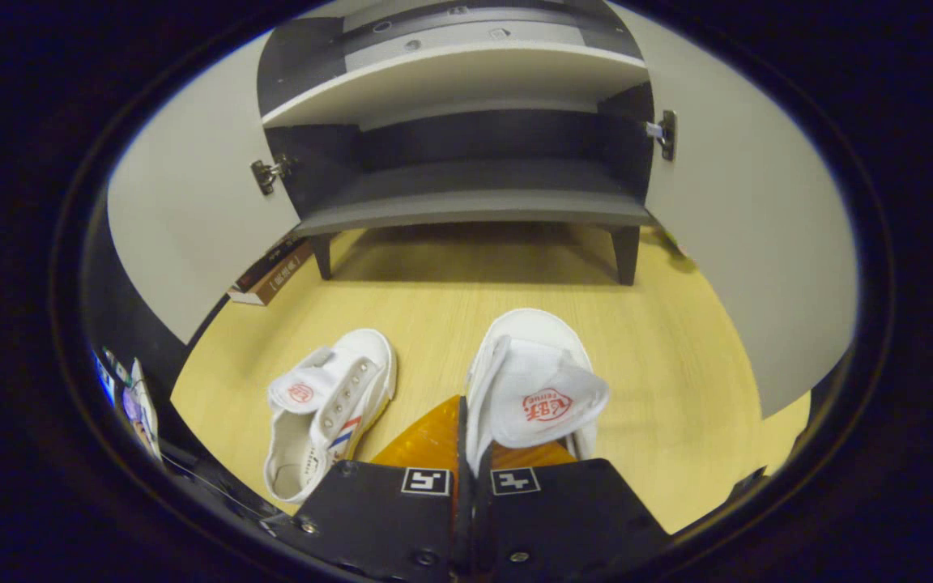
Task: Grab one shoe with the right hand and put it into the shoe cabinet, grab the other shoe with the left hand and put it into the shoe cabinet; then close the right door with the right hand and the left door with the left hand.
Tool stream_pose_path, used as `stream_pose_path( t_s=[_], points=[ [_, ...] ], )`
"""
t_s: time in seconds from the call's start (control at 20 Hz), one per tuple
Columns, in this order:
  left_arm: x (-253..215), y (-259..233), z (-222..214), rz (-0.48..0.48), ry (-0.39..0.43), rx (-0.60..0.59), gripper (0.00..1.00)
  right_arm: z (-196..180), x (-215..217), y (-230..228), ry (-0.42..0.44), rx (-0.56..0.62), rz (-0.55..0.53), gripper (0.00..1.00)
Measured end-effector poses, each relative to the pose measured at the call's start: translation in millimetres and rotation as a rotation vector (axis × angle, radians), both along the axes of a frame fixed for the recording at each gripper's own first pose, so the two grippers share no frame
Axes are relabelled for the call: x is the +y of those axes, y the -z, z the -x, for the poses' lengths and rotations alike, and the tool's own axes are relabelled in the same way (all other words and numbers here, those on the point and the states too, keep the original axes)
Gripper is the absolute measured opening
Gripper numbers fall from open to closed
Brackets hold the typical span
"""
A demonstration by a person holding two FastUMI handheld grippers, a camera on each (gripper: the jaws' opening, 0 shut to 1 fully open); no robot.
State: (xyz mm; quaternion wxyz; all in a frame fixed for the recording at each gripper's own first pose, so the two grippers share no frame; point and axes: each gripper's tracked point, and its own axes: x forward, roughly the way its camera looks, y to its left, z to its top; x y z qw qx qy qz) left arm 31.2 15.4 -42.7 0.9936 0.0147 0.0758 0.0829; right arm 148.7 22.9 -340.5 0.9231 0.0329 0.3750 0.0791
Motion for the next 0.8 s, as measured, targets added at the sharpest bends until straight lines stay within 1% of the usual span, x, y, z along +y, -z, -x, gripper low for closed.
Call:
stream_pose_path(
  t_s=[0.1, 0.25, 0.5, 0.6, 0.7, 0.8],
  points=[
    [-0.3, 0.8, 1.1, -0.011, 0.007, -0.005, 0.96, -3.6, 7.5, -42.8, -0.029, -0.053, 0.003, 0.05],
    [-1.0, 4.9, 2.4, -0.005, 0.014, -0.009, 0.96, -20.2, 13.1, -104.9, -0.051, -0.145, 0.008, 0.06],
    [-5.5, 9.8, 4.1, 0.029, 0.01, -0.015, 0.96, -65.7, 19.7, -224.1, -0.07, -0.309, 0.002, 0.05],
    [-6.4, 12.0, 3.8, 0.036, 0.004, -0.017, 0.96, -85.9, 25.1, -262.8, -0.077, -0.363, -0.005, 0.06],
    [-5.9, 14.6, 5.9, 0.043, -0.006, -0.014, 0.96, -111.2, 21.8, -299.0, -0.073, -0.414, 0.024, 0.05],
    [-4.1, 14.2, 6.8, 0.043, -0.019, -0.018, 0.96, -137.4, 21.7, -334.8, -0.069, -0.447, 0.026, 0.06]
  ],
)
